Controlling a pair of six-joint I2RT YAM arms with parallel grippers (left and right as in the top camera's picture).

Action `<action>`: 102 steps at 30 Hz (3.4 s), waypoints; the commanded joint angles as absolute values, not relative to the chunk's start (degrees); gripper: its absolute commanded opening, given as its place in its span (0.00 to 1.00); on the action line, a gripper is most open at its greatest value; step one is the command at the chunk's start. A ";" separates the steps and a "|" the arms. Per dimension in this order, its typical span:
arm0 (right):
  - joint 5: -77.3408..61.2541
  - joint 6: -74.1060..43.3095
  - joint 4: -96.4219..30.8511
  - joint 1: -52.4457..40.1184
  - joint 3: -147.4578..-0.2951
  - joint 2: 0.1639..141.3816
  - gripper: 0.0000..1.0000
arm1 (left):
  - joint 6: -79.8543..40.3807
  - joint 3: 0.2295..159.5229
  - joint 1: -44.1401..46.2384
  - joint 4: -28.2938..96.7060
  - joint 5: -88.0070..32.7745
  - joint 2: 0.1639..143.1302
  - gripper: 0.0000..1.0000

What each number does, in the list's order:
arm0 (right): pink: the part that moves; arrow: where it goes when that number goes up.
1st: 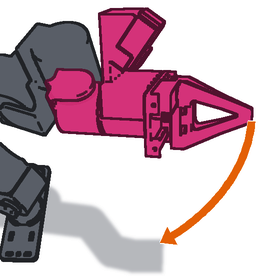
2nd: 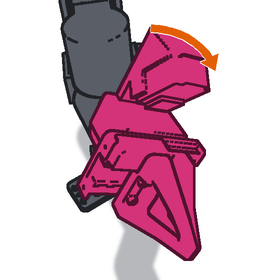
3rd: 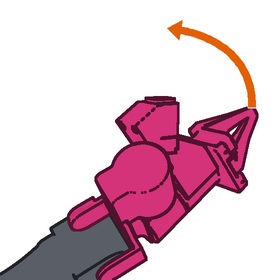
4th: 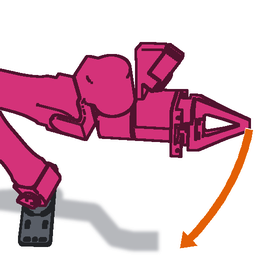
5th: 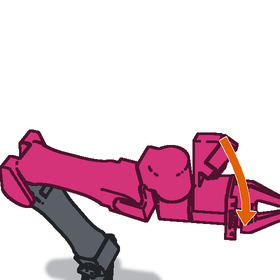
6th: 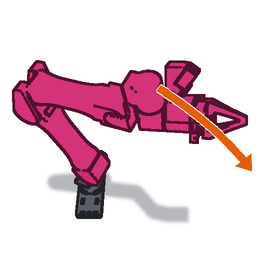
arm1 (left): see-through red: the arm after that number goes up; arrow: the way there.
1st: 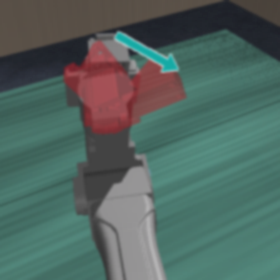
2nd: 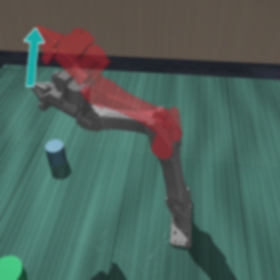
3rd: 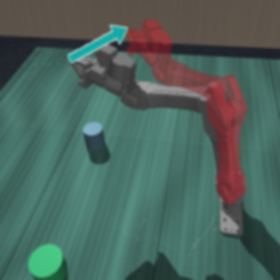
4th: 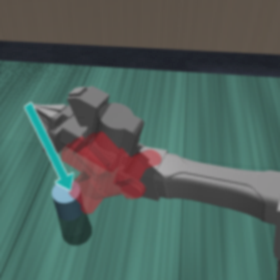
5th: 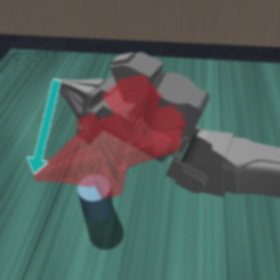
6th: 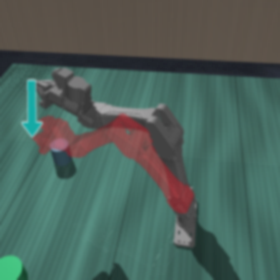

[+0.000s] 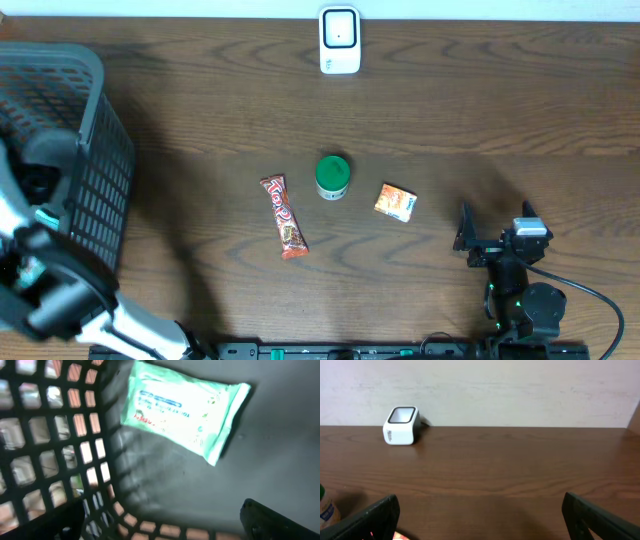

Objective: Scan the item barcode
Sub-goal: 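Reach into the basket and grasp the mint-green wipes packet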

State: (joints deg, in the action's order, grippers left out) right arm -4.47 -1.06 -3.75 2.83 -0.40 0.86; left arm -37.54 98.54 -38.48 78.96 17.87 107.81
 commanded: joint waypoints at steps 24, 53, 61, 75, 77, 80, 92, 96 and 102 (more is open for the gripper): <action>-4.40 -1.87 -3.95 2.92 -0.32 0.75 0.99 | -30.44 98.08 -31.53 69.08 35.03 128.95 0.98; -4.40 -1.87 -3.95 2.92 -0.32 0.75 0.99 | -30.46 89.36 -42.24 69.67 35.14 129.03 0.96; -4.40 -1.87 -3.95 2.92 -0.32 0.75 0.99 | -30.46 89.36 -42.59 68.45 35.14 129.03 0.55; -4.40 -1.85 -3.95 2.92 -0.32 0.75 0.99 | -29.06 91.33 -42.44 69.60 35.16 129.01 0.07; -4.40 -1.87 -3.95 2.92 -0.32 0.75 0.99 | -28.95 93.67 -42.35 71.68 35.11 128.99 0.07; -4.40 -1.87 -3.95 2.92 -0.32 0.75 0.99 | -28.95 98.54 -42.04 75.85 34.65 128.77 0.07; -4.40 -1.87 -3.95 2.92 -0.32 0.75 0.99 | -28.03 118.96 -39.83 86.94 11.38 120.22 0.07; -4.40 -1.85 -3.95 2.92 -0.32 0.75 0.99 | -27.79 119.02 -39.77 84.82 1.98 114.02 0.07; -4.40 -1.87 -3.97 2.92 -0.32 0.75 0.99 | -25.10 119.02 -39.77 80.97 -4.38 101.86 0.07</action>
